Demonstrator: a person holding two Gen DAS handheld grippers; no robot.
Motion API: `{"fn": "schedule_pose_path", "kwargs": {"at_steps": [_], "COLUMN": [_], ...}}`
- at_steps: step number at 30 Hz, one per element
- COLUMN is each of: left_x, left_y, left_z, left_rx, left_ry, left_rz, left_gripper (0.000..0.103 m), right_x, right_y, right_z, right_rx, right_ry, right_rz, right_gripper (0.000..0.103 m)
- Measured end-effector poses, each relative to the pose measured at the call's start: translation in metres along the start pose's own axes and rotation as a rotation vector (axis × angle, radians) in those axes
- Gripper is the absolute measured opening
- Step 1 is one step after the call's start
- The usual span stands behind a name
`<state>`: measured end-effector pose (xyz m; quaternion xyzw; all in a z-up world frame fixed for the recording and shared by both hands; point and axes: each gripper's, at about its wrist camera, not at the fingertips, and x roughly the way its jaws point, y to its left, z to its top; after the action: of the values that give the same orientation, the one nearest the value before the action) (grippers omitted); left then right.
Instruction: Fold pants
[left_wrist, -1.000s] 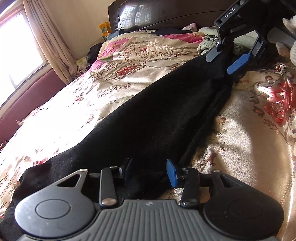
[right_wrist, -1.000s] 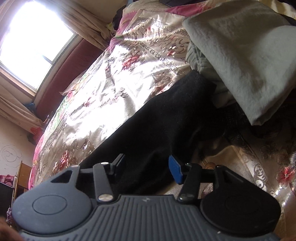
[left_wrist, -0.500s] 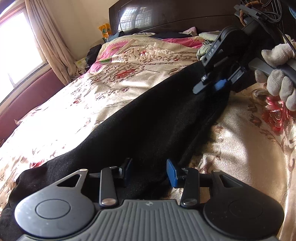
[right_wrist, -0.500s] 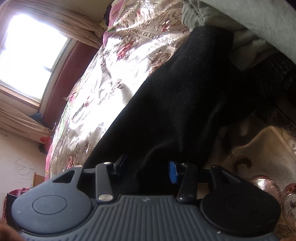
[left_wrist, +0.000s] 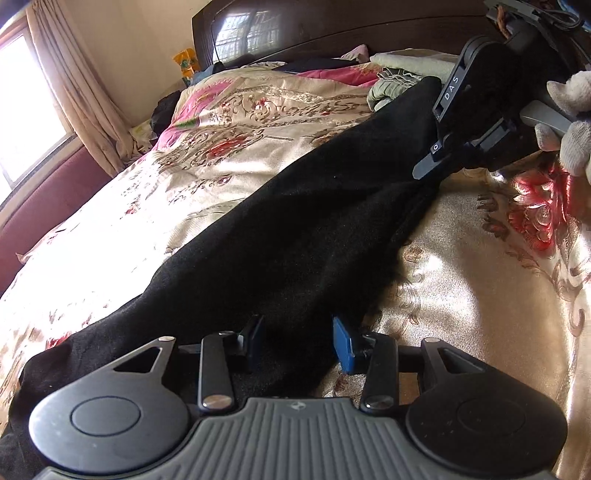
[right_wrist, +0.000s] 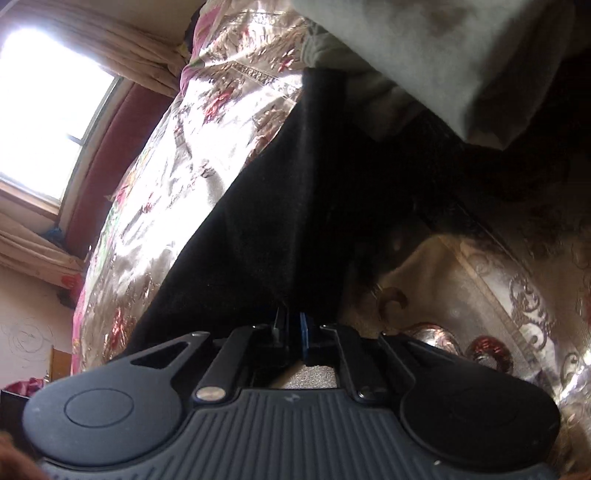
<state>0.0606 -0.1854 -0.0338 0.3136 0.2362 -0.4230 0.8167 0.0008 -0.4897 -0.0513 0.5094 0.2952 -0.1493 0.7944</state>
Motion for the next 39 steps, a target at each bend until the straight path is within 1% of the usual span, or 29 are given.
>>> {"fn": "schedule_pose_path", "kwargs": {"at_steps": [3, 4, 5, 6, 7, 8, 9, 10, 11, 13, 15, 16, 18, 19, 21, 22, 23, 25, 27, 29, 31, 35, 37, 38, 39], "left_x": [0.002, 0.003, 0.003, 0.004, 0.004, 0.004, 0.004, 0.003, 0.002, 0.001, 0.001, 0.002, 0.002, 0.002, 0.002, 0.002, 0.002, 0.002, 0.003, 0.004, 0.004, 0.005, 0.005, 0.004, 0.004], "left_y": [0.003, 0.003, 0.002, 0.001, 0.0, -0.001, -0.001, -0.002, -0.001, -0.001, -0.001, -0.001, -0.001, -0.001, -0.001, 0.0, 0.0, 0.0, -0.001, -0.001, -0.002, -0.002, -0.003, -0.003, -0.003], "left_z": [0.0, 0.0, 0.001, 0.001, 0.002, 0.003, 0.003, 0.002, 0.002, 0.0, 0.0, 0.0, 0.0, 0.0, 0.0, -0.001, -0.001, 0.0, 0.001, 0.002, 0.002, 0.002, 0.002, 0.002, 0.002], "left_rx": [-0.011, -0.007, -0.004, -0.001, 0.001, 0.002, 0.004, 0.007, 0.008, 0.007, 0.003, 0.001, -0.001, 0.0, 0.0, 0.0, 0.0, 0.003, 0.009, 0.013, 0.014, 0.009, 0.006, 0.002, 0.0], "left_ry": [0.007, 0.006, 0.006, 0.007, 0.007, 0.006, 0.006, 0.004, 0.002, 0.0, -0.002, -0.001, -0.002, -0.002, -0.004, -0.004, -0.004, -0.002, 0.0, 0.002, 0.003, 0.004, 0.004, 0.004, 0.005], "left_rz": [-0.014, -0.012, -0.009, -0.004, -0.001, 0.002, 0.004, 0.004, 0.003, -0.002, -0.003, -0.003, -0.002, -0.002, -0.002, -0.002, -0.002, -0.002, -0.002, 0.0, 0.001, 0.001, 0.003, 0.004, 0.006], "left_gripper": [0.055, 0.056, 0.056, 0.056, 0.055, 0.055, 0.055, 0.055, 0.055, 0.055, 0.055, 0.055, 0.055, 0.055, 0.056, 0.056, 0.056, 0.056, 0.056, 0.056, 0.056, 0.056, 0.056, 0.056, 0.056], "right_x": [-0.008, -0.006, -0.004, 0.0, 0.002, 0.003, 0.001, -0.003, -0.01, -0.032, -0.047, -0.049, -0.045, -0.042, -0.04, -0.04, -0.039, -0.036, -0.031, -0.023, -0.013, 0.013, 0.025, 0.029, 0.031], "right_y": [-0.001, -0.001, -0.001, 0.001, 0.001, 0.001, 0.004, 0.008, 0.013, 0.022, 0.029, 0.027, 0.019, 0.013, 0.002, -0.003, -0.007, -0.012, -0.009, -0.001, 0.008, 0.027, 0.034, 0.035, 0.032], "right_z": [0.007, 0.011, 0.014, 0.018, 0.02, 0.021, 0.021, 0.021, 0.02, 0.019, 0.019, 0.021, 0.02, 0.019, 0.015, 0.014, 0.013, 0.012, 0.013, 0.017, 0.02, 0.024, 0.026, 0.027, 0.03], "right_rx": [-0.005, -0.005, -0.007, -0.008, -0.003, 0.0, -0.01, -0.028, -0.046, -0.096, -0.143, -0.14, -0.105, -0.089, -0.056, -0.027, -0.009, 0.019, 0.017, 0.011, 0.001, -0.027, -0.038, -0.049, -0.042], "right_ry": [-0.052, -0.057, -0.066, -0.075, -0.08, -0.084, -0.095, -0.108, -0.13, -0.197, -0.236, -0.22, -0.17, -0.151, -0.147, -0.149, -0.146, -0.151, -0.168, -0.179, -0.169, -0.148, -0.155, -0.16, -0.15], "right_rz": [0.021, 0.03, 0.031, 0.029, 0.029, 0.034, 0.028, 0.023, 0.034, 0.078, 0.084, 0.073, 0.044, 0.008, -0.031, -0.042, -0.049, -0.039, -0.022, -0.024, -0.012, -0.049, -0.093, -0.098, -0.101], "right_gripper": [0.015, 0.018, 0.025, 0.028, 0.029, 0.03, 0.025, 0.011, 0.009, 0.008, 0.008, 0.012, 0.013, 0.015, 0.019, 0.024, 0.035, 0.052, 0.058, 0.065, 0.069, 0.07, 0.069, 0.058, 0.045]}}
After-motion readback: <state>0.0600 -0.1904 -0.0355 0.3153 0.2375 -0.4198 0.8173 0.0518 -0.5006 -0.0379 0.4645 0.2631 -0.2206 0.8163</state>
